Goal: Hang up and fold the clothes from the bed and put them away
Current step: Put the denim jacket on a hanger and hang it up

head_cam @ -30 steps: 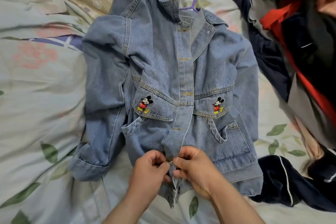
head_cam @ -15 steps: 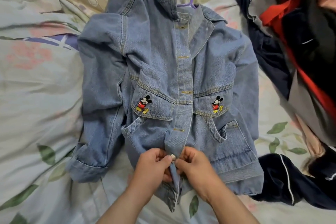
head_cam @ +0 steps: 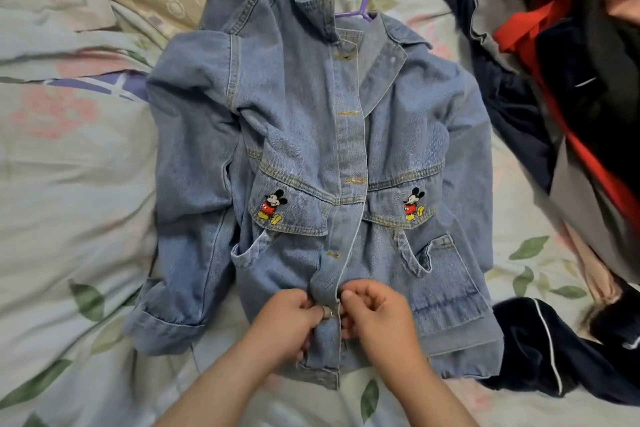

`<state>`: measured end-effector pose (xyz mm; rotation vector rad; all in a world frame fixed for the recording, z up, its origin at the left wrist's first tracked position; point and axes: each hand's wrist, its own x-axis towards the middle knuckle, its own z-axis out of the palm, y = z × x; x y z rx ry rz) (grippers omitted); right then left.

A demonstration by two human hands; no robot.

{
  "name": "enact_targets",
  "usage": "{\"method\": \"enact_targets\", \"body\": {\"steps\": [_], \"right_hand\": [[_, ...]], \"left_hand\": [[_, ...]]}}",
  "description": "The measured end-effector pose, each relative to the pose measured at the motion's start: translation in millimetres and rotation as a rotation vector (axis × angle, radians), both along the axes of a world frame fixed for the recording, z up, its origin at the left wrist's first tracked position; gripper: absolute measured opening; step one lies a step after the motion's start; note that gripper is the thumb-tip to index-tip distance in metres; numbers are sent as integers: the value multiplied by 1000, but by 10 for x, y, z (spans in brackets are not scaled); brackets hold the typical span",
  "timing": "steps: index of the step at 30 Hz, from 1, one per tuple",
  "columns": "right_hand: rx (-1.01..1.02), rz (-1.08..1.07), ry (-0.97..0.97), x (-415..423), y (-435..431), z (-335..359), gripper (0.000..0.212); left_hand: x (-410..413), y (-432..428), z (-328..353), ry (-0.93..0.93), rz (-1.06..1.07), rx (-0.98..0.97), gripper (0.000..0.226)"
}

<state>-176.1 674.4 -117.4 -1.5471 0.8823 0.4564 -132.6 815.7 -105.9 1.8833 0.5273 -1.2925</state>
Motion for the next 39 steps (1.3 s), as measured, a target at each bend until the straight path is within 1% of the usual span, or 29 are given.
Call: {"method": "enact_targets", "body": {"steps": [1, 2, 3, 4, 5, 6, 7, 8, 10, 12, 13, 15, 17, 18, 19, 21, 22, 24, 25, 28, 31, 32, 33, 35, 37, 39], "right_hand": [[-10, -11, -11, 29, -56, 29, 27], [-51, -6, -43, 73, -119, 50, 29], [-130, 27, -84, 131, -189, 62, 32], [-221, 85, -127, 200, -252, 54, 34], [-303, 175, -166, 274, -302, 48, 35], [-349, 253, -197, 349, -320, 42, 36], [-336, 290, -209, 419, -316, 38, 37], [-269, 279, -206, 480, -308, 29, 41], [-78, 142, -194, 599, -318, 20, 47], [107, -34, -193, 708, -365, 28, 44], [160, -96, -188, 745, -398, 33, 42], [202, -187, -170, 767, -428, 8, 38], [138, -190, -131, 732, -382, -8, 35], [26, -111, -119, 693, -356, -28, 34], [-122, 30, -126, 644, -345, -54, 33], [-366, 384, -157, 563, -330, -102, 26], [-424, 524, -182, 547, -326, -111, 21], [-484, 710, -229, 551, -321, -132, 23], [-500, 747, -242, 554, -315, -133, 25], [-542, 717, -284, 562, -260, -95, 26], [-560, 685, -353, 599, -135, -44, 39], [-578, 704, -377, 634, -95, -53, 38], [-608, 741, -374, 679, -60, -67, 31], [-646, 809, -303, 769, -27, -97, 16], [-651, 848, -250, 827, -33, -129, 13], [-627, 849, -246, 854, -63, -137, 11]], "left_hand": [[-18, 20, 29, -96, -211, 141, 43], [-24, 23, 79, -216, -371, 276, 48], [-1, -4, 139, -339, -394, 335, 46], [47, -50, 192, -436, -336, 321, 43], [110, -114, 220, -527, -226, 277, 41], [179, -190, 206, -594, -151, 233, 41], [256, -270, 171, -613, -118, 195, 40], [336, -338, 130, -593, -130, 160, 39], [441, -403, 39, -548, -255, 154, 38], [453, -379, -48, -573, -346, 207, 34], [437, -364, -80, -606, -373, 223, 29], [401, -341, -98, -648, -359, 220, 21], [420, -297, -124, -615, -215, 205, 21], [443, -264, -135, -594, -122, 196, 21], [459, -227, -143, -577, -38, 184, 22], [455, -149, -163, -530, 117, 143, 22], [446, -116, -162, -498, 190, 98, 20], [435, -75, -158, -439, 286, -14, 12], [435, -62, -155, -415, 306, -57, 10], [443, -24, -173, -375, 379, -122, 15], [436, -13, -193, -348, 499, -143, 18], [426, -17, -200, -367, 507, -132, 20], [414, -23, -205, -394, 499, -117, 24], [406, -31, -199, -417, 481, -100, 28], [412, -24, -200, -394, 474, -122, 22], [420, -1, -193, -372, 459, -145, 18]]}}
